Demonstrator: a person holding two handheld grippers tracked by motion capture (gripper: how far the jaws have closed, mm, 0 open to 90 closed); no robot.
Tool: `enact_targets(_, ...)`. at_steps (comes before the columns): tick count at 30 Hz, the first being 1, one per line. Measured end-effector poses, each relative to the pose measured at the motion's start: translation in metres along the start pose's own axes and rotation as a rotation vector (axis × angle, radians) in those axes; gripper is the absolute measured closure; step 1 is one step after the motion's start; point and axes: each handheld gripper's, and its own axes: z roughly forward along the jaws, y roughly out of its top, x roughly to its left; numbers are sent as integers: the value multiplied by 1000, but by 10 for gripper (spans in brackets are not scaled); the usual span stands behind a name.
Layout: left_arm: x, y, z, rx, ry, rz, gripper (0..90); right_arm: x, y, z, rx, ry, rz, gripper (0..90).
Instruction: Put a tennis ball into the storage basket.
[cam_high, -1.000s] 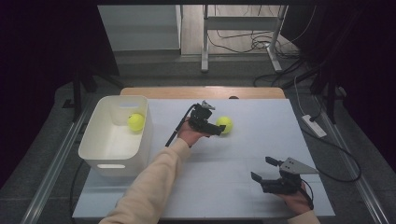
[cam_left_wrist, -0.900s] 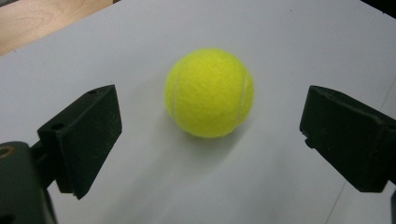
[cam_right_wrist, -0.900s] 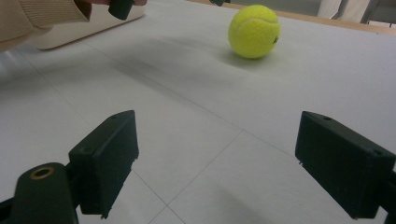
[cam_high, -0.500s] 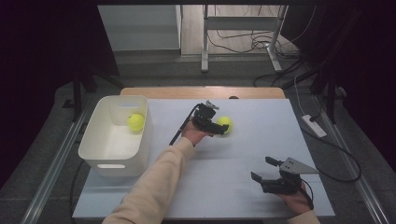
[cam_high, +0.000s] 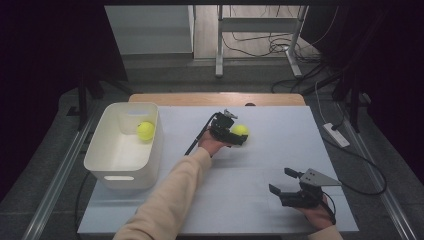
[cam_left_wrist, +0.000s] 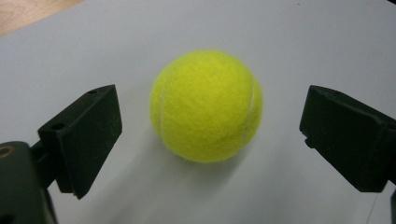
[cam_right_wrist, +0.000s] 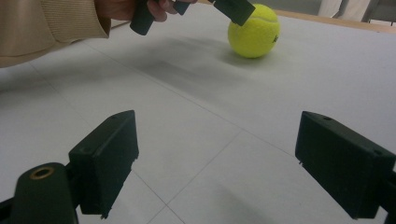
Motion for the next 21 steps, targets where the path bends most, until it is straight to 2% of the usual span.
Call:
enact_targets(16, 2, 2, 13, 7, -7, 3, 81, 0, 0, 0, 1, -1, 0, 134)
enact_targets(21, 3, 2, 17, 20, -4, 9, 113, 0, 0, 0, 1, -1, 0, 134)
